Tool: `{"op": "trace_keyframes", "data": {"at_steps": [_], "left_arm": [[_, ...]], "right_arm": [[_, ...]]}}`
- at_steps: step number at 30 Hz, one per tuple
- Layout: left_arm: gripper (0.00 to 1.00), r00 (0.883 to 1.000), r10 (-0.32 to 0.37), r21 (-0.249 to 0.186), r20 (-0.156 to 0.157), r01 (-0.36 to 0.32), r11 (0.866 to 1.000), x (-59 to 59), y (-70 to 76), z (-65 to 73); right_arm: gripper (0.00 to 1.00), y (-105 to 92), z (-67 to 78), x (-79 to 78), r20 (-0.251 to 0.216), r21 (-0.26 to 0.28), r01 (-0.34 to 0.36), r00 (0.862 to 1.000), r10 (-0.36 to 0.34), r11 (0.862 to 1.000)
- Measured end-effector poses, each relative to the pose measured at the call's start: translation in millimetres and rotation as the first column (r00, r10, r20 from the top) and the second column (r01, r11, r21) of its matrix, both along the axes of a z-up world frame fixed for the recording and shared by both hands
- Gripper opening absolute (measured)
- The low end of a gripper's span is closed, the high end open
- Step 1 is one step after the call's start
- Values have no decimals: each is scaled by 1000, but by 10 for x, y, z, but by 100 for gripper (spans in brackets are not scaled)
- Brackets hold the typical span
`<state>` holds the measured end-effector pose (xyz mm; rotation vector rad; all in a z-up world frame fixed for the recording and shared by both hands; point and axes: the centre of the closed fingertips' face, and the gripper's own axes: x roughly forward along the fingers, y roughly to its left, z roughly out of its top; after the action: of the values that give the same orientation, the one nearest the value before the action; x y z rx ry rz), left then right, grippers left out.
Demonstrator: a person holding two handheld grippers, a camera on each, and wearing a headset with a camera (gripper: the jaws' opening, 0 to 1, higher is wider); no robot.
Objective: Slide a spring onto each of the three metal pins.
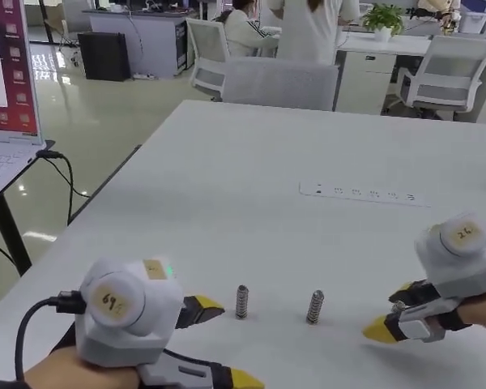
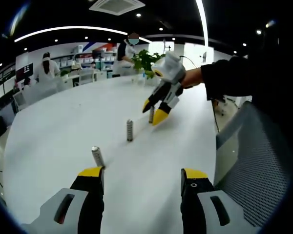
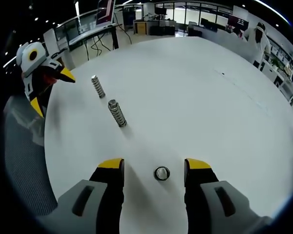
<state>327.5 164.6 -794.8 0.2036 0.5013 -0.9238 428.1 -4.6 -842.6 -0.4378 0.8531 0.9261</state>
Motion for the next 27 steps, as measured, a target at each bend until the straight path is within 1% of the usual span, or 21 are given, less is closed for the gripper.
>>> {"op": "trace_keyframes", "data": {"at_steps": [8, 15, 27], "left_arm": [[59, 1000, 1, 2, -6, -1, 1000, -6, 3, -15], [59, 1000, 8, 1, -7, -8, 1000, -2, 16, -19], [59, 1000, 21, -2, -10, -21, 1000, 9, 35, -20]], "right_arm": [[48, -103, 0, -16, 7, 20, 30, 1000, -30, 999], [48, -175, -27, -94, 12, 25, 40, 999, -40, 999], [48, -256, 10, -213, 37, 44, 56, 998, -58, 997]]}}
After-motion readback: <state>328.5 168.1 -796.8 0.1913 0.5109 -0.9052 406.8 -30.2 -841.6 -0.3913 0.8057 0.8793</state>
